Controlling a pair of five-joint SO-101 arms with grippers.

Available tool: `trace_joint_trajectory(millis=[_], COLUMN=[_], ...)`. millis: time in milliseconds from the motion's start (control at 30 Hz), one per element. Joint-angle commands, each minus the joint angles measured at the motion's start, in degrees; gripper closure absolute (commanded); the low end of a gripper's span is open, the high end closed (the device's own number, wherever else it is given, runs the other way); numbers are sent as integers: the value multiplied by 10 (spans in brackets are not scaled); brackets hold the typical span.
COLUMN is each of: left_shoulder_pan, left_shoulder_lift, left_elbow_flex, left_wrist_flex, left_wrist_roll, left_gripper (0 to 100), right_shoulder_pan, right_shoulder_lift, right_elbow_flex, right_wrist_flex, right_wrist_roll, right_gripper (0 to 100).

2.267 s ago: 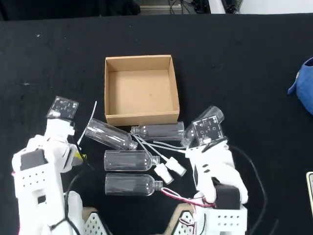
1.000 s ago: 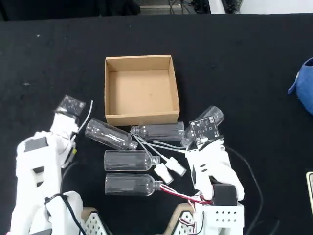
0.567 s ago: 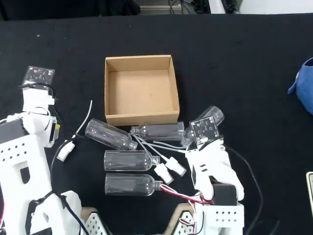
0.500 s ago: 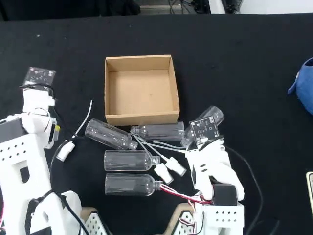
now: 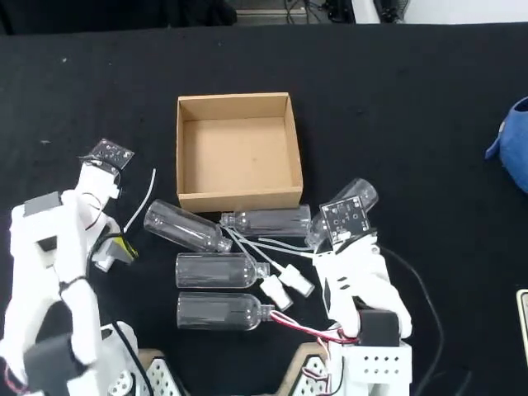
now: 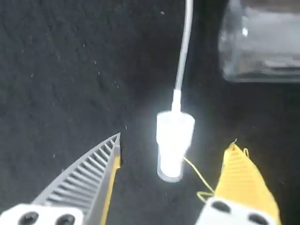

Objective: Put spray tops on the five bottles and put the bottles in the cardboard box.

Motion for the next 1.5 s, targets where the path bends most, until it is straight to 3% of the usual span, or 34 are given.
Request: trace_joint_trajectory(millis=[0, 300, 400, 467, 733, 1167, 1333, 1467], left_shoulder_pan=[2, 4, 3, 2, 2, -58, -14, 76], left_shoulder_lift=[46, 119, 126, 126, 108, -141, -201, -201], left_elbow_flex=[-6, -5, -5, -6, -26, -82, -129, -234], left_wrist_flex=[-49, -105, -103, -86, -7, 49, 139, 246], left_wrist_roll=[-6, -6, -5, -5, -4, 170, 219, 222], left_gripper=[773, 773, 848, 973, 972, 970, 971, 971], right_shoulder_pan=[-6, -6, -6, -6, -6, -5, 2, 79], right_shoulder_lift=[-55, -55, -55, -55, -56, -56, -55, -56], right_elbow_flex=[-2, -2, -1, -1, -1, -2, -7, -22], right_wrist_flex=[-14, -14, -14, -14, -14, -14, -14, -24], right_wrist_roll=[-4, -2, -2, -2, -2, -4, -4, -36], right_gripper=[850, 850, 850, 850, 850, 850, 850, 850])
